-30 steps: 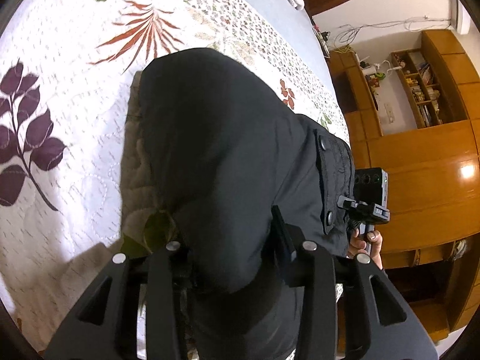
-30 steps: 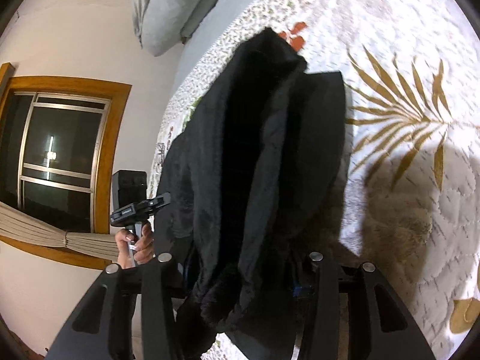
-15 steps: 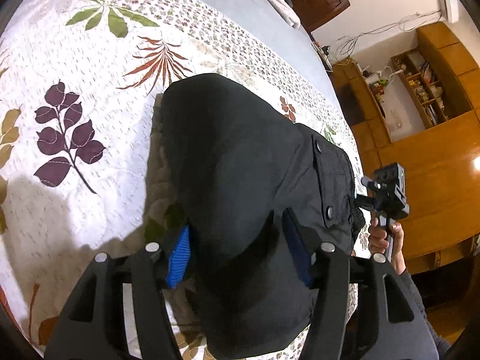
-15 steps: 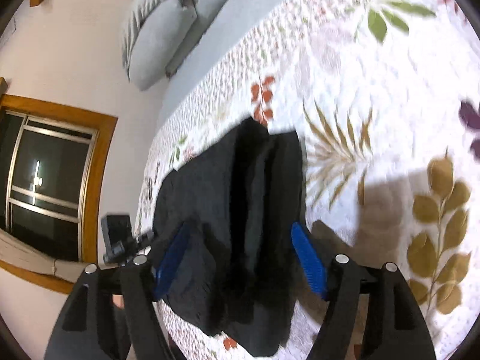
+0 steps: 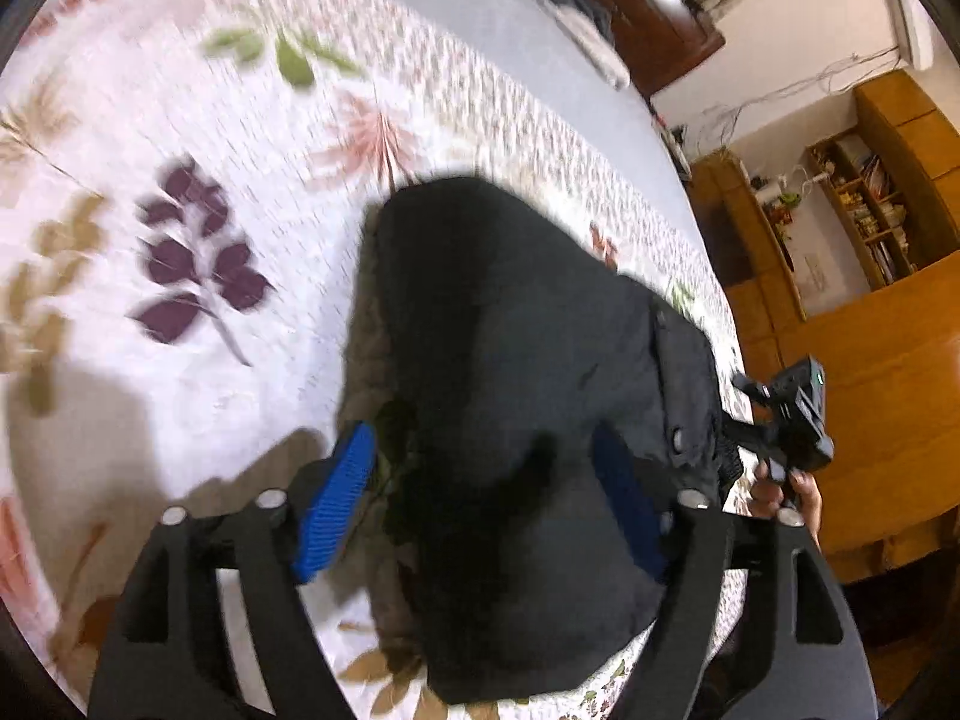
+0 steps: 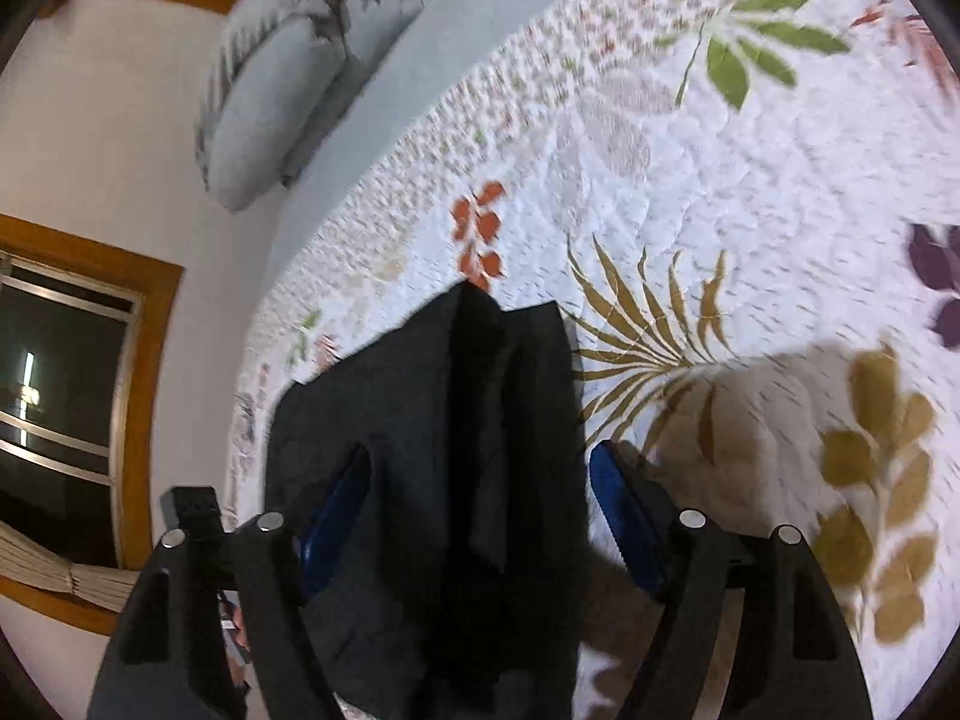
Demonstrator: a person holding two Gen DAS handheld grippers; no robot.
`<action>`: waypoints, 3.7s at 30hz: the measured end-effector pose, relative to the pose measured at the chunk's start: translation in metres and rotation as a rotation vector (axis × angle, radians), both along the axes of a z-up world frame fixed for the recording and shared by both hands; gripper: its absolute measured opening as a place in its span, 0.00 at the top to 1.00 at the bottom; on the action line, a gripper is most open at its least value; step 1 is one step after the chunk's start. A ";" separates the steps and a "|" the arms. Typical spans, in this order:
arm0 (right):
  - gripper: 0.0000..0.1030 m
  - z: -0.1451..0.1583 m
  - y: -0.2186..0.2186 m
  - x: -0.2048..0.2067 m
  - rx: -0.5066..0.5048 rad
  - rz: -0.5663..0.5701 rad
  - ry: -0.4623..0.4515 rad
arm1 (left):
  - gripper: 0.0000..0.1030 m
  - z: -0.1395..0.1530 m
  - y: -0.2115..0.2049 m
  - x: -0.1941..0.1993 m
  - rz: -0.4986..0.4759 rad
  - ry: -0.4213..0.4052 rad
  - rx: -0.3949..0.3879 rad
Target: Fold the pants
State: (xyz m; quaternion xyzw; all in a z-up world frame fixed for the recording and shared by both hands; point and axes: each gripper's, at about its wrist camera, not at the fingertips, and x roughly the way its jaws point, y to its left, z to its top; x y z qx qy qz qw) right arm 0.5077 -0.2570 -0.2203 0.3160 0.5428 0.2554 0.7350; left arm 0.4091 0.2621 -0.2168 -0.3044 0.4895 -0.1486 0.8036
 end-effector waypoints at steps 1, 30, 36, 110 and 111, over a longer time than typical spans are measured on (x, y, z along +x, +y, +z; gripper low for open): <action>0.26 0.007 -0.006 -0.011 0.005 -0.017 -0.010 | 0.14 0.011 0.004 -0.009 0.030 -0.022 0.028; 0.03 0.212 0.012 -0.474 -0.574 -0.151 -0.504 | 0.03 0.211 -0.149 -0.420 0.256 -0.325 0.692; 0.03 0.248 0.045 -0.523 -0.589 -0.106 -0.593 | 0.03 0.237 -0.185 -0.467 0.262 -0.368 0.746; 0.03 0.287 0.069 -0.589 -0.617 -0.079 -0.684 | 0.03 0.262 -0.220 -0.516 0.227 -0.420 0.721; 0.03 0.286 0.070 -0.590 -0.617 -0.079 -0.683 | 0.03 0.261 -0.219 -0.515 0.230 -0.418 0.718</action>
